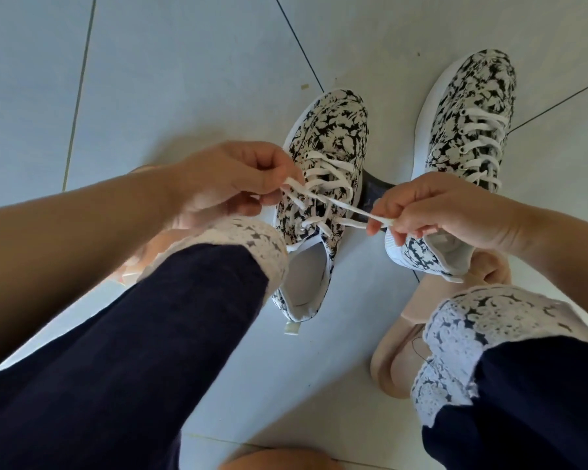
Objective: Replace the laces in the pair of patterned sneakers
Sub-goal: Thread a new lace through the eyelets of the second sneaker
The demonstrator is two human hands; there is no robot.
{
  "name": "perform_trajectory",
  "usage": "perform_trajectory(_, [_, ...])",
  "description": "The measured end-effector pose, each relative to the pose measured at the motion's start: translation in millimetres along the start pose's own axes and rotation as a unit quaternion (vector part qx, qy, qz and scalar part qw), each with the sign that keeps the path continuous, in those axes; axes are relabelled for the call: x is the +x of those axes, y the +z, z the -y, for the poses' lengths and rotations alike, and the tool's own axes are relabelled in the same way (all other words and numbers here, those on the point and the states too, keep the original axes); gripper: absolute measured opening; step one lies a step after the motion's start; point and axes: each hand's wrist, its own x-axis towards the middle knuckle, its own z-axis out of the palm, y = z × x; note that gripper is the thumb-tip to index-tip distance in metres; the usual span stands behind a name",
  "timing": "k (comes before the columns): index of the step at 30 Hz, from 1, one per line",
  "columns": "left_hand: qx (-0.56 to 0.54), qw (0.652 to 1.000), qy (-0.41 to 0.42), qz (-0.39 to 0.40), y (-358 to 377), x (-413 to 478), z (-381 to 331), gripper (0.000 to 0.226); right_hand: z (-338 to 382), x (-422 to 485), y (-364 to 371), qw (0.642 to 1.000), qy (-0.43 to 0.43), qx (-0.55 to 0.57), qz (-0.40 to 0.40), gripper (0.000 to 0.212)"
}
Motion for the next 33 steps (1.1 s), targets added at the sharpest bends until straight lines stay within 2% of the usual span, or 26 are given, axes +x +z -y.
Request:
perform_trajectory(2, [0.028, 0.999, -0.027, 0.011, -5.8, -2.0, 4.2, 0.017, 1.6, -0.6, -0.1, 1.0, 0.001, -0.002, 0.006, 0.02])
perform_trajectory(4, [0.143, 0.989, -0.046, 0.002, -5.4, 0.4, 5.8, 0.026, 4.1, 0.1, 1.1, 1.0, 0.007, -0.008, 0.012, 0.019])
perform_trajectory(5, [0.192, 0.98, -0.042, -0.003, -2.5, 2.7, 4.5, 0.026, 4.5, 1.7, 2.2, 1.0, 0.009, -0.02, 0.011, 0.021])
perform_trajectory(7, [0.216, 0.976, -0.021, -0.008, 4.3, 6.9, -1.2, 0.016, 5.1, 4.9, 5.6, 0.999, 0.003, -0.051, 0.0, 0.021])
perform_trajectory(10, [0.158, 0.987, 0.003, -0.002, 2.1, 8.0, -3.0, 0.007, 5.7, 5.4, 7.9, 0.998, -0.016, -0.063, -0.001, 0.013])
perform_trajectory(12, [0.077, 0.997, 0.003, 0.0, -8.0, 5.3, 2.2, 0.007, 4.5, 2.5, 5.1, 0.998, -0.02, -0.062, 0.024, 0.012])
perform_trajectory(16, [-0.046, 0.999, -0.002, -0.004, -31.8, 0.1, 17.7, 0.021, 0.1, -0.6, -6.0, 0.999, -0.017, -0.017, 0.028, 0.023])
perform_trajectory(20, [-0.114, 0.992, 0.029, 0.043, -36.8, 3.2, 21.8, 0.04, -3.3, 5.3, -11.6, 0.995, -0.037, 0.09, -0.005, 0.021])
perform_trajectory(23, [-0.147, 0.986, 0.056, 0.062, -36.4, 6.2, 18.5, 0.031, 2.9, 10.9, -20.9, 0.988, -0.062, 0.137, -0.027, 0.028])
perform_trajectory(27, [-0.164, 0.98, 0.087, 0.078, -34.9, 5.1, 14.8, 0.014, 23.4, 16.2, -31.6, 0.983, -0.093, 0.123, -0.097, 0.031])
perform_trajectory(29, [-0.184, 0.977, 0.087, 0.064, -32.7, 5.3, 9.1, 0.008, 33.6, 18.6, -32.6, 0.981, -0.107, 0.117, -0.109, 0.027])
perform_trajectory(30, [-0.185, 0.978, 0.084, 0.041, -32.2, 6.1, 4.9, 0.013, 37.7, 20.0, -32.8, 0.981, -0.107, 0.108, -0.118, 0.021])
perform_trajectory(33, [-0.15, 0.983, 0.096, -0.04, -31.5, 12.3, -8.3, 0.009, 39.0, 26.9, -36.0, 0.98, -0.066, 0.041, -0.184, 0.01])
